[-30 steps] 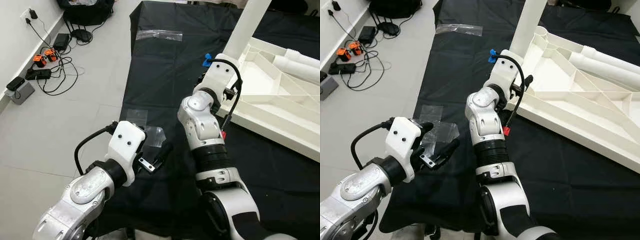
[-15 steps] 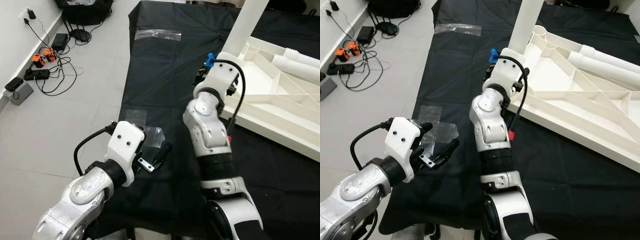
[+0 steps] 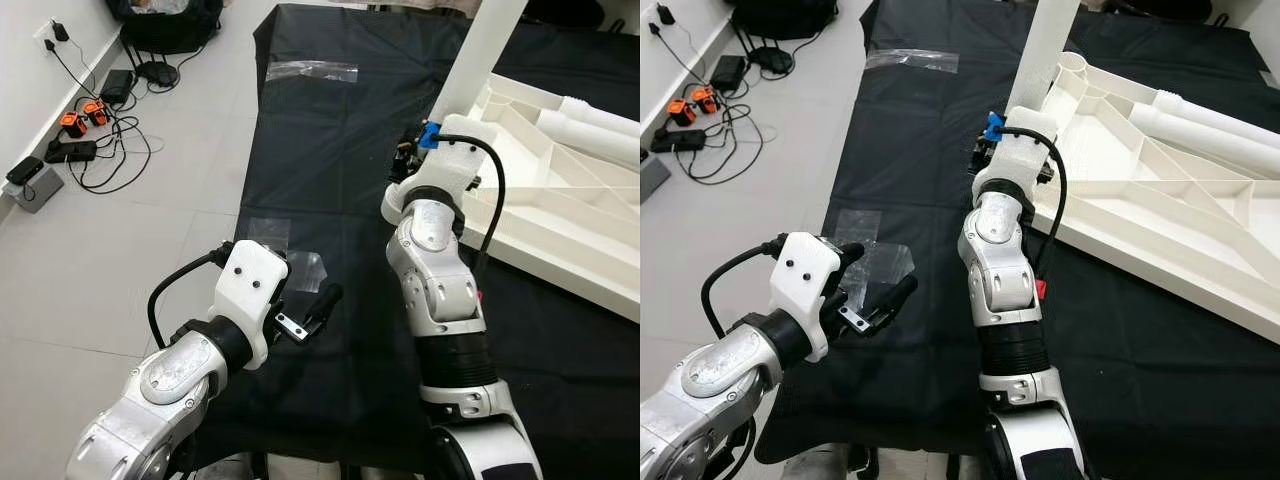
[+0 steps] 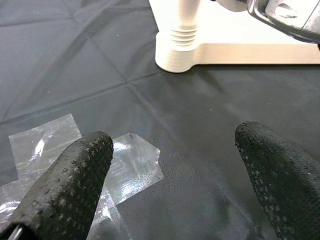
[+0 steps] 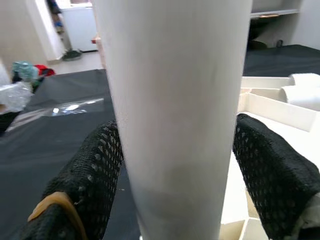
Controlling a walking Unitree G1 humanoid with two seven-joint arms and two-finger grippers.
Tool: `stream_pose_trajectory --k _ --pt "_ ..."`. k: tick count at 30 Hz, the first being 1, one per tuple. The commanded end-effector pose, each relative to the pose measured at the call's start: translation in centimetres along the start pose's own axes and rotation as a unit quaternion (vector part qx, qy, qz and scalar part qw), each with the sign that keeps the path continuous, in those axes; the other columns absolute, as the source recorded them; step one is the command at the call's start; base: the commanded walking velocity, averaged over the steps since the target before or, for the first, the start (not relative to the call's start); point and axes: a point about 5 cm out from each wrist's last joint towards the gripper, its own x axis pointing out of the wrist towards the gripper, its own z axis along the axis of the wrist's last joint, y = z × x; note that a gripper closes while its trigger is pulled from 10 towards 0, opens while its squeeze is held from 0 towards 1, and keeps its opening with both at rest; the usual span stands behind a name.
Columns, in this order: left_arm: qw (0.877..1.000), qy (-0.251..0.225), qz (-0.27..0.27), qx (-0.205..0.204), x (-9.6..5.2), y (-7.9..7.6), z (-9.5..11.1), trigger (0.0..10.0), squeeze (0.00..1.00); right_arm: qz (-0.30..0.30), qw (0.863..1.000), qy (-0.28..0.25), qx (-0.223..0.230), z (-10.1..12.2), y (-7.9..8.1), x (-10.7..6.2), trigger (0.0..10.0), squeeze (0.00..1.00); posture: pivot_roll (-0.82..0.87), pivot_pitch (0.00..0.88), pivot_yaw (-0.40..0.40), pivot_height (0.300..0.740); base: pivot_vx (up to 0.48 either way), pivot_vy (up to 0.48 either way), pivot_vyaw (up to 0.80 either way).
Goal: Building children table
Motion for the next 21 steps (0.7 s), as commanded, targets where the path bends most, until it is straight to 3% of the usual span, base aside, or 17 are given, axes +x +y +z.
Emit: stream_pose_trajectory --k 1,15,16,21 --pt "1.0 0.004 -0.003 -0.001 0.0 -0.1 -0.2 10.0 0.0 0.011 1.0 0.005 0.002 -0.2 0.0 -0.3 10.0 0.0 0.11 0.254 -0.037 0.74 0.0 0.0 0.0" --pt "1.0 0.001 -0.001 0.001 0.1 0.0 -0.3 10.0 0.0 0.04 0.999 0.014 -0.005 -0.5 -0.9 -0.5 10.0 0.0 0.1 0.25 -0.041 0.74 0.0 0.0 0.0" --pt "1.0 0.0 -0.001 0.001 0.2 0.0 -0.3 10.0 0.0 0.039 0.999 0.015 -0.003 -0.6 -1.3 -0.6 10.0 1.0 0.1 0.248 -0.04 0.74 0.0 0.0 0.0" --pt "1.0 0.0 -0.002 0.0 0.2 0.0 -0.3 10.0 0.0 0.043 0.999 0.015 0.0 -0.5 -2.0 -0.6 10.0 1.0 0.1 0.247 -0.04 0.74 0.0 0.0 0.0"
